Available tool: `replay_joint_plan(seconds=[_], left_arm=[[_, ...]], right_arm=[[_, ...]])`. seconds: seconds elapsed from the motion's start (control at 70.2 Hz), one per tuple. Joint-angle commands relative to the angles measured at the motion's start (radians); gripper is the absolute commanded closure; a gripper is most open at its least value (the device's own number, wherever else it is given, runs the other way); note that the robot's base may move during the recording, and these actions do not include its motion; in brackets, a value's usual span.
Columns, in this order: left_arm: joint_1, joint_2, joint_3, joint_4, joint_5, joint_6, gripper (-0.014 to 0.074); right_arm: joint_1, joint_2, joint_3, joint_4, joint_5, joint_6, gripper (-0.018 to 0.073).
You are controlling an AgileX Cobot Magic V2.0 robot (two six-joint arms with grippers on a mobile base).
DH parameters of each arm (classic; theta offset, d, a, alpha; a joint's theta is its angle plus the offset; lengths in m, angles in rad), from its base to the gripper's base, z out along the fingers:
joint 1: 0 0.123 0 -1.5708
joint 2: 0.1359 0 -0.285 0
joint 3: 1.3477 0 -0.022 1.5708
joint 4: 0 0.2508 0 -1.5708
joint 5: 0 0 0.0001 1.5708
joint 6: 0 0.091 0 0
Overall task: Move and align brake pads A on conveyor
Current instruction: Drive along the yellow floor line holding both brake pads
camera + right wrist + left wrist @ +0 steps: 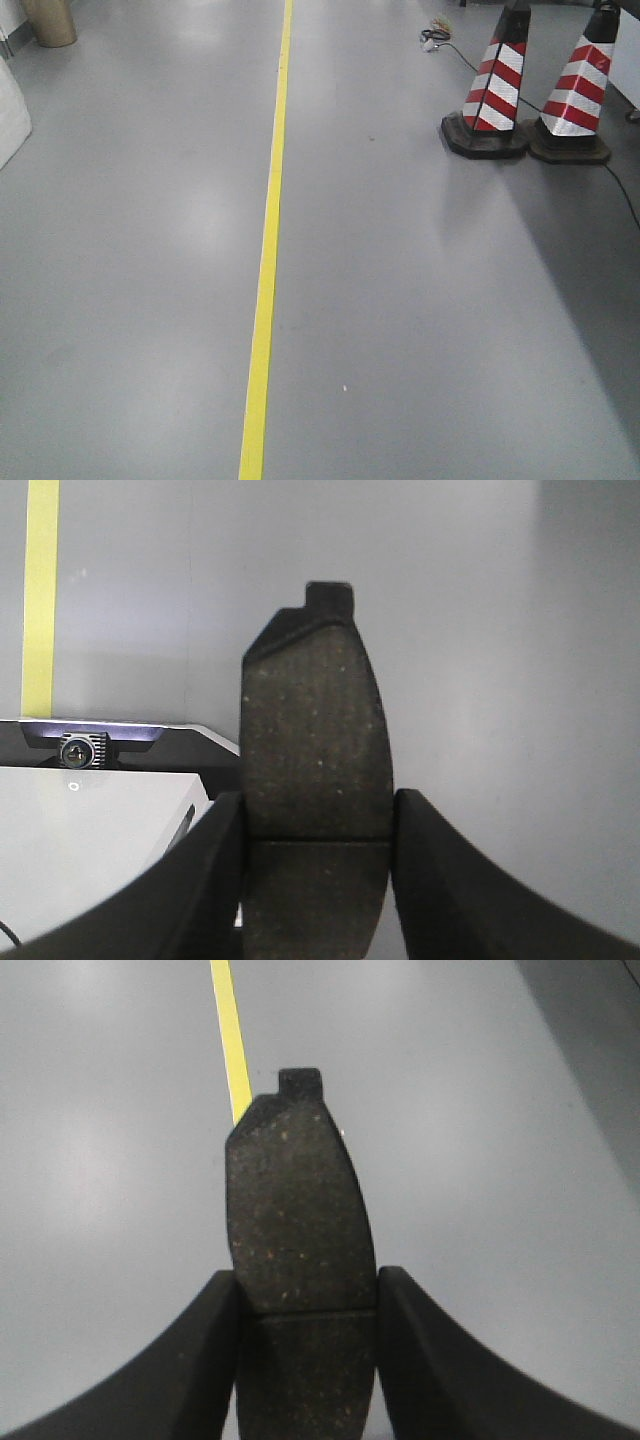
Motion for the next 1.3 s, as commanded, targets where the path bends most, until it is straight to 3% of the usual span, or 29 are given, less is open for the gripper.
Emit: replay_joint_plan(seconds=[0.0, 1.283], left_arm=[[-0.003, 0.002, -0.031, 0.006, -0.068, -0.001, 0.0603], [-0.003, 0.002, -0.031, 0.006, -0.071, -0.001, 0.0603]], right_arm=[[-0.007, 0.001, -0.029, -0.027, 0.037, -0.007, 0.0541], [-0.007, 0.001, -0.029, -0.027, 0.038, -0.007, 0.0541]])
